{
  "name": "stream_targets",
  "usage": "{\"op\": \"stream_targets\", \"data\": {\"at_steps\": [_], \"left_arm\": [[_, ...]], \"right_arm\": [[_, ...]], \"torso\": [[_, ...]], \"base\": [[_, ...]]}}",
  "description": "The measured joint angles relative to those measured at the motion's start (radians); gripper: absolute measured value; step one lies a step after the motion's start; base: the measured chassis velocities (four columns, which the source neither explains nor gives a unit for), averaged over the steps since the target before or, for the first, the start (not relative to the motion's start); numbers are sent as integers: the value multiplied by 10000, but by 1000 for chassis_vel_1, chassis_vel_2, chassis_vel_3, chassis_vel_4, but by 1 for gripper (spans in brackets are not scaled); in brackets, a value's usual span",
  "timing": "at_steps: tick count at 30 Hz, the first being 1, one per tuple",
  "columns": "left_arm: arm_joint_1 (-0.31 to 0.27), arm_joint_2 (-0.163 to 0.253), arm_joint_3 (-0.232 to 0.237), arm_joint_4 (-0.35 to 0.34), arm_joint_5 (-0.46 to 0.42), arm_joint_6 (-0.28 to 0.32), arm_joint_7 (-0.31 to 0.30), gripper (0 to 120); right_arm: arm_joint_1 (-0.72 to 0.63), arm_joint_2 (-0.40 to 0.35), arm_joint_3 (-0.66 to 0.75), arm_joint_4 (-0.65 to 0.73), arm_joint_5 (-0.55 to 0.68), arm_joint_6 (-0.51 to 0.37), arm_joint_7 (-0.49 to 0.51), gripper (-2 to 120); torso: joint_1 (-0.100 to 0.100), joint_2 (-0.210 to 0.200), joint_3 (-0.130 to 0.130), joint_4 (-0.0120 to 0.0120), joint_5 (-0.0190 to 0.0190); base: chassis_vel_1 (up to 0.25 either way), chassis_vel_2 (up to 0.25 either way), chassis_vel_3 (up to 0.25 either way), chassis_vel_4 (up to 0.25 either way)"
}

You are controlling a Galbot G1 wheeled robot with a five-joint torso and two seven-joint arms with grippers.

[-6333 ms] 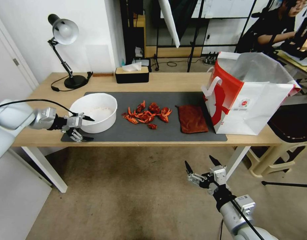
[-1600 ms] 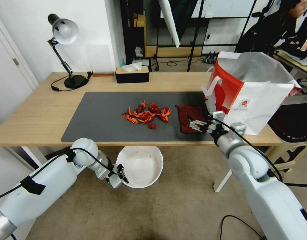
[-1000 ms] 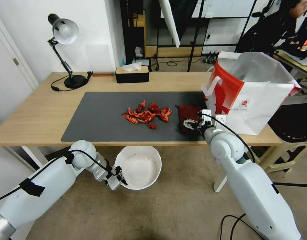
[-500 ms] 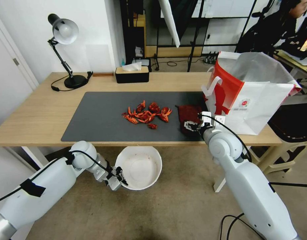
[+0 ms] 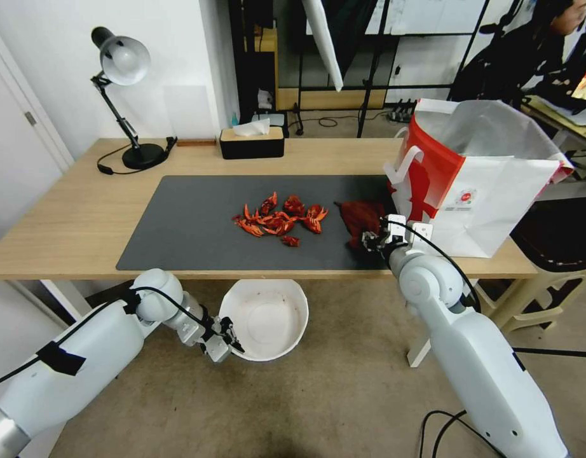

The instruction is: Sweep shrimp from table into container with towel, then put container into takeout bag.

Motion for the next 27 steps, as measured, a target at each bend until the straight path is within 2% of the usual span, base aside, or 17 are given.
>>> {"op": "stream_targets", "data": {"at_steps": [3,4,7,8,9,12,13,15,24,27], "left_arm": [[64,9,-76,0,-3,-19,-12,0],[64,9,-76,0,-3,-19,-12,0],[127,39,-146,0,-5,-32,-18,0],[127,39,-146,0,-5,-32,-18,0],[132,42,-163,0,-6,-35,-18,0],[135,46,-189,19,-13,-40,-36,0],[135,46,-189,19,-13,-40,-36,0],[126,38,-199,53,-16,-45,-37,0],[89,26,-194,-40,-43,-68,167,0],[-38,9,-149,-55,-46,-40,338,0]], "right_arm": [[-3,-87,0,65,-483,379,-504,7],[-3,-87,0,65,-483,379,-504,7],[84,-263,-14,-13,-1558,1490,-1950,5],[84,-263,-14,-13,-1558,1490,-1950,5],[179,-312,-49,-117,-1860,1827,-2356,5],[892,-488,-337,-796,-2739,2851,-3513,5],[892,-488,-337,-796,-2739,2851,-3513,5],[1738,-579,-673,-1540,-3084,3290,-4208,5],[3021,-543,-1529,-3158,-3968,3139,-4662,5],[3220,-423,-1738,-3513,-4484,2678,-4591,5]], "torso": [[0,-1,1,-1,0],[0,-1,1,-1,0],[0,0,0,-4,-2],[0,0,0,-4,-2],[0,0,0,-4,-3],[0,-1,0,-4,-2],[0,-1,0,-4,-2],[1,-1,0,-1,-4],[2,-1,0,-2,-4],[1,-1,0,-3,-3]], "base": [[0,0,0,0],[0,0,0,0],[0,0,0,0],[0,0,0,0],[0,0,0,0],[0,0,0,0],[0,0,0,0],[0,0,0,0],[0,0,0,0],[0,0,0,0]]}}
